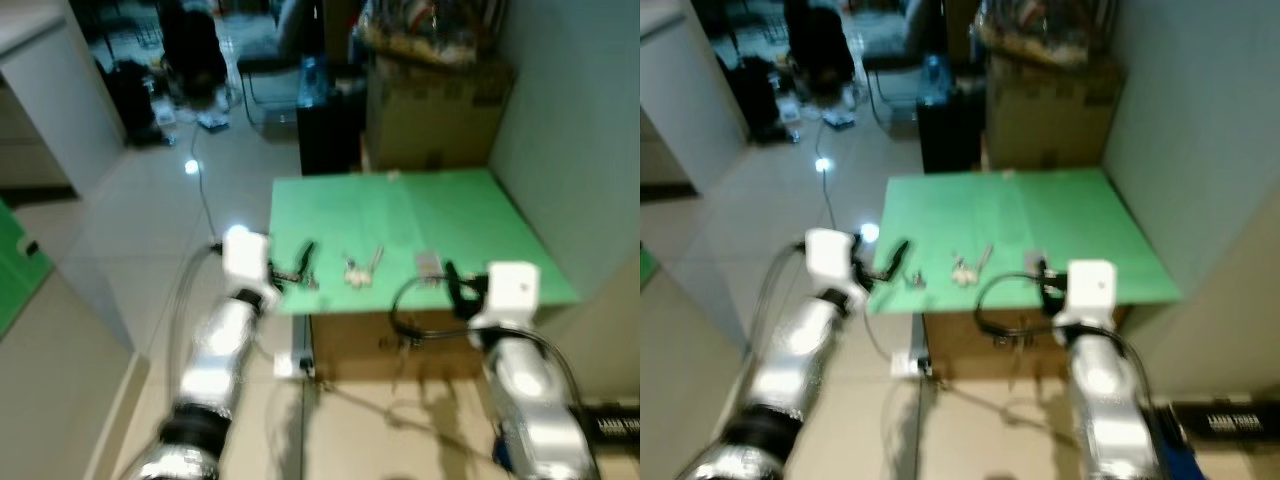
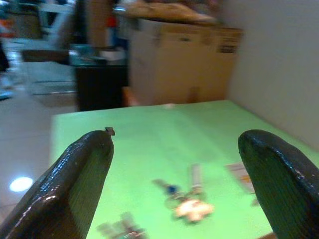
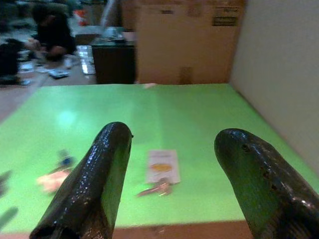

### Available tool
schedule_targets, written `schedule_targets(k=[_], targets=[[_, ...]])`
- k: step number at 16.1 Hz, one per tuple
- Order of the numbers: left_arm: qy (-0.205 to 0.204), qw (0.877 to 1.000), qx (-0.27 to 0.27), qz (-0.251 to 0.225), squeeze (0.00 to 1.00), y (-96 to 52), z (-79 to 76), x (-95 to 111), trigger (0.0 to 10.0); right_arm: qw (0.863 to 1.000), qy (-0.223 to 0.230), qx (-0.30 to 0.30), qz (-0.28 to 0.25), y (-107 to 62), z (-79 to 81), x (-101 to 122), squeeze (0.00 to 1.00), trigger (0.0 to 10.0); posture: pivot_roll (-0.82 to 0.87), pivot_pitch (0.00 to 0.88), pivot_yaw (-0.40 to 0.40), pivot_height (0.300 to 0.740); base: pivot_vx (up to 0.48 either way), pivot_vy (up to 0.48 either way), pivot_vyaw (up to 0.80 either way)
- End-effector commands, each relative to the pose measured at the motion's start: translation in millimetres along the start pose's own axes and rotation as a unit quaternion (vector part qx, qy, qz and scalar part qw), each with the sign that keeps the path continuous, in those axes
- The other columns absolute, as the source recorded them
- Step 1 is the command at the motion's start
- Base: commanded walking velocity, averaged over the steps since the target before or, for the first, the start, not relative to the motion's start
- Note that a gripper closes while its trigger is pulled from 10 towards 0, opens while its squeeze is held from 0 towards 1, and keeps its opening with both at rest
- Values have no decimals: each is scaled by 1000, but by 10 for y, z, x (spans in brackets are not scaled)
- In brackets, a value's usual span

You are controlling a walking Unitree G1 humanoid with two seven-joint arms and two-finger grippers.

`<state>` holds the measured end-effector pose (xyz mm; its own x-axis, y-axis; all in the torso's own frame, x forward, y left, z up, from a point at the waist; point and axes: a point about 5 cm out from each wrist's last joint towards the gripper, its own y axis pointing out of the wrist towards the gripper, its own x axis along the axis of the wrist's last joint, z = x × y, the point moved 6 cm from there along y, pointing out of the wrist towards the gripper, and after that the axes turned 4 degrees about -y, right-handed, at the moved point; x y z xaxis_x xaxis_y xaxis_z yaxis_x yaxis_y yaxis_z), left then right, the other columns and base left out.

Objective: Hang keys on a hook

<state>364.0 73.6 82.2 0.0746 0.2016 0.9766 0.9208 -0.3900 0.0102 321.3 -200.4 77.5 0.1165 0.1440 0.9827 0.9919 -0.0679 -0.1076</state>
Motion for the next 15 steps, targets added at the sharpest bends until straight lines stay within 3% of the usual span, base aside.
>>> schedule_targets(k=[1, 7, 8, 9, 12, 15], targets=[[-3, 1000, 18, -2, 0, -33, 145, 51, 10000, 1000, 2, 5, -5, 13, 53, 41, 0, 10000, -122, 0, 55, 732, 469, 0, 0], [-4, 1000, 14, 8, 0, -48, 126, 15, 10000, 1000, -1, 28, 7, -37, 108, -22, 0, 10000, -124, 0, 56, 732, 469, 0, 0], [-8, 1000, 14, 23, 0, -45, 120, -35, 10000, 999, 0, 48, 18, -87, 154, -90, 0, 10000, -125, 0, 56, 732, 0, 0, 0], [15, 998, 28, 46, 0, -37, 168, -107, 10000, 998, 0, 63, 30, -162, 177, -167, 0, 10000, -126, 0, 55, 732, 0, 0, 0], [11, 998, 22, 60, 0, 33, 189, -137, 10000, 996, -7, 81, 49, -349, 176, -302, 0, 10000, -139, 0, 63, 732, 0, 0, 0], [-9, 991, 6, 135, 0, 100, 142, -396, 10000, 986, -29, 151, 64, -619, 384, -375, 0, 10000, -172, 61, 94, 732, 0, 0, 0]])
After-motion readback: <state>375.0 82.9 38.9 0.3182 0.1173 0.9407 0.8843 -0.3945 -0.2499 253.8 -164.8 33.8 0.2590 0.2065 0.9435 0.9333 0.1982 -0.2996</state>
